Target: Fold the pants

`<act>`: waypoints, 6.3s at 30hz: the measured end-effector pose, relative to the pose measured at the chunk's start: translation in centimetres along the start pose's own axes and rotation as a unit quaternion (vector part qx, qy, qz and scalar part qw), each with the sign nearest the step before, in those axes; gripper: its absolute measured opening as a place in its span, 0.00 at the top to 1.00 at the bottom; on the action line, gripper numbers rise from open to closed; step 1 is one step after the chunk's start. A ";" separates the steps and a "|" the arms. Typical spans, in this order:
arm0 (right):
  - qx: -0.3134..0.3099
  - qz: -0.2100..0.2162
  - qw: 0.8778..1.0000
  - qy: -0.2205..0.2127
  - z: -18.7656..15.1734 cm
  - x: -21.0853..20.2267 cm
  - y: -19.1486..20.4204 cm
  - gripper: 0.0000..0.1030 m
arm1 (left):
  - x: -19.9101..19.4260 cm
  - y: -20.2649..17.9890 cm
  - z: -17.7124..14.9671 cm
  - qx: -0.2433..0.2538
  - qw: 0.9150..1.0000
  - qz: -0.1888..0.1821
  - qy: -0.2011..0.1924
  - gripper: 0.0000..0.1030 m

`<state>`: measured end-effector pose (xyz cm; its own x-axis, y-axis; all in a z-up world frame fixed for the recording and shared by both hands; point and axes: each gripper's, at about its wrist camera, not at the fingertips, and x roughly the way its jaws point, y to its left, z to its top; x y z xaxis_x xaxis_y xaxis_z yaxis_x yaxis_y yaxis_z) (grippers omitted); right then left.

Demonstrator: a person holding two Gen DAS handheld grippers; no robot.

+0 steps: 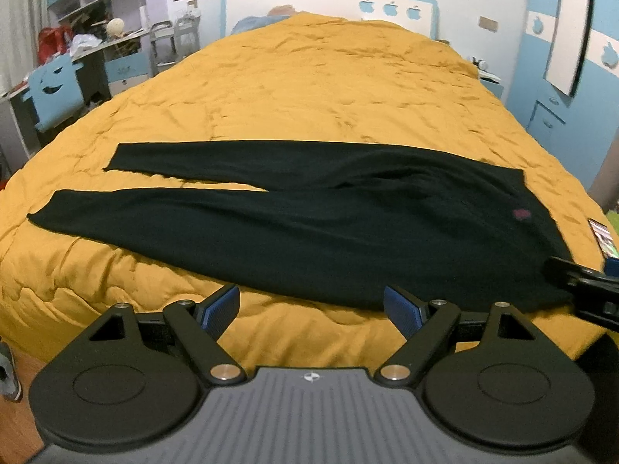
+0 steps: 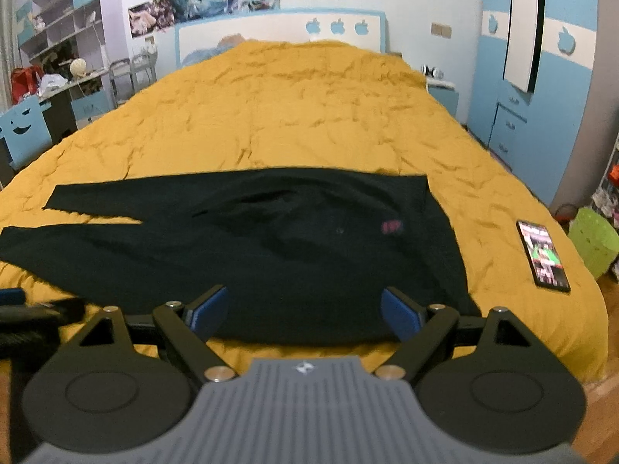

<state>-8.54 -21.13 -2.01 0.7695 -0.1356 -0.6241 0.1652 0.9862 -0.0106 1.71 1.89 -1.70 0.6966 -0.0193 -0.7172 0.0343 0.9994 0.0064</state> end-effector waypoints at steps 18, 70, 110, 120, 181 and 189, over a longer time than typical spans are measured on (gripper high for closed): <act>0.120 0.038 0.992 0.000 -3.2 6.4 -15.1 0.20 | 7.5 24.2 2.5 -0.225 0.970 0.096 0.005 0.13; 0.494 0.162 0.854 -0.015 4.4 13.5 -23.1 1.00 | 17.1 41.8 13.4 -0.471 0.880 0.067 -0.017 0.99; 0.131 0.076 0.988 0.013 15.9 33.4 -18.2 0.69 | 31.8 30.4 19.8 0.012 0.989 0.148 -0.023 0.33; -0.254 0.127 0.958 -0.031 14.9 33.2 -3.9 0.66 | 33.6 23.2 18.1 0.183 0.981 0.061 -0.016 0.33; -0.289 0.327 0.900 0.006 9.7 28.8 9.8 0.58 | 34.1 40.4 17.5 -0.304 0.947 0.104 0.018 0.27; -0.293 0.330 0.897 0.016 9.1 28.5 10.0 0.57 | 34.6 41.1 17.6 -0.343 0.936 0.079 0.000 0.95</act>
<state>20.70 -16.04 -12.78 0.5607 0.4889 -0.6683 -0.6797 0.7327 -0.0343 39.89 41.81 -13.98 0.6543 0.1295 -0.7451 -0.5366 0.7737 -0.3367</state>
